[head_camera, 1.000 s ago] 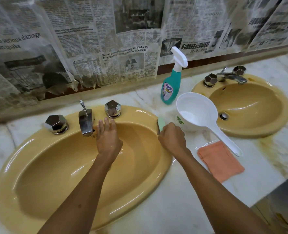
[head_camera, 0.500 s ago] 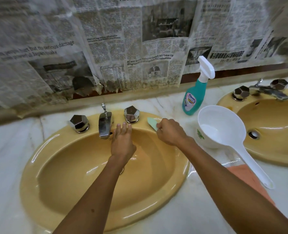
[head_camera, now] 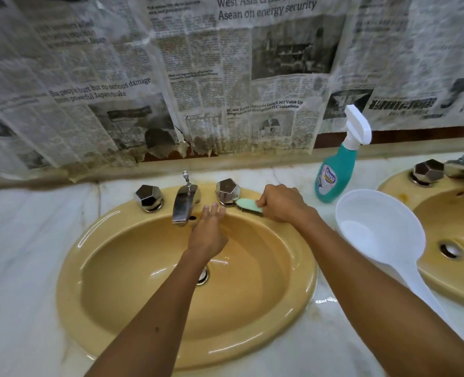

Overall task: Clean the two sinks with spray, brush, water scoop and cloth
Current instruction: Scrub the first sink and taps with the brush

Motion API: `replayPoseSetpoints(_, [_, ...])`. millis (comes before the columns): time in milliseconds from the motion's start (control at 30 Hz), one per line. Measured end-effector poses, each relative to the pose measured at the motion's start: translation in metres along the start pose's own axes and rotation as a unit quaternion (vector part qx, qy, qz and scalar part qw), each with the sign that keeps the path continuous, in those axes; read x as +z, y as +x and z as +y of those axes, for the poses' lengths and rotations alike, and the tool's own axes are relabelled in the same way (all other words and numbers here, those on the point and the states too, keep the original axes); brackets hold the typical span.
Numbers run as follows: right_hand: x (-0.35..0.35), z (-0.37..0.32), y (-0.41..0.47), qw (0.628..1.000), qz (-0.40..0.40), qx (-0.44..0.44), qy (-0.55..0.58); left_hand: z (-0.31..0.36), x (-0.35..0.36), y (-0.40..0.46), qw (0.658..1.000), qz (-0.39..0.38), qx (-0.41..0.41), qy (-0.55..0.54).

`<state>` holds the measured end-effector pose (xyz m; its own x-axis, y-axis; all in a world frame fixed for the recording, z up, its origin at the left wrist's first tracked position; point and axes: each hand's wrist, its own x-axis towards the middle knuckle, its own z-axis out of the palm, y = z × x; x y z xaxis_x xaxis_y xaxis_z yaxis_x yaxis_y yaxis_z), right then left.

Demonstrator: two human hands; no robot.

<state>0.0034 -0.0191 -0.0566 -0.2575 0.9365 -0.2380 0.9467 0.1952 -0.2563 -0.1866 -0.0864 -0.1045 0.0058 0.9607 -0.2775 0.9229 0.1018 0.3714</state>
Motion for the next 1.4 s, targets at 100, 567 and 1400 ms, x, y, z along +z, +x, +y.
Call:
replayPoseSetpoints(100, [0.001,-0.007,-0.005,0.999,-0.036,-0.037,-0.003,0.000,-0.004,-0.001,1.000,-0.002,-0.009,-0.029])
replayPoseSetpoints(567, [-0.010,-0.008,-0.022,0.998,0.008,0.013,-0.060,-0.003,-0.010,-0.006,0.989,0.014,-0.027,-0.144])
replayPoseSetpoints(1400, [0.050,-0.011,-0.141,0.970,-0.214,-0.080,0.084,-0.050,0.029,-0.112,0.995,-0.008,-0.081,-0.064])
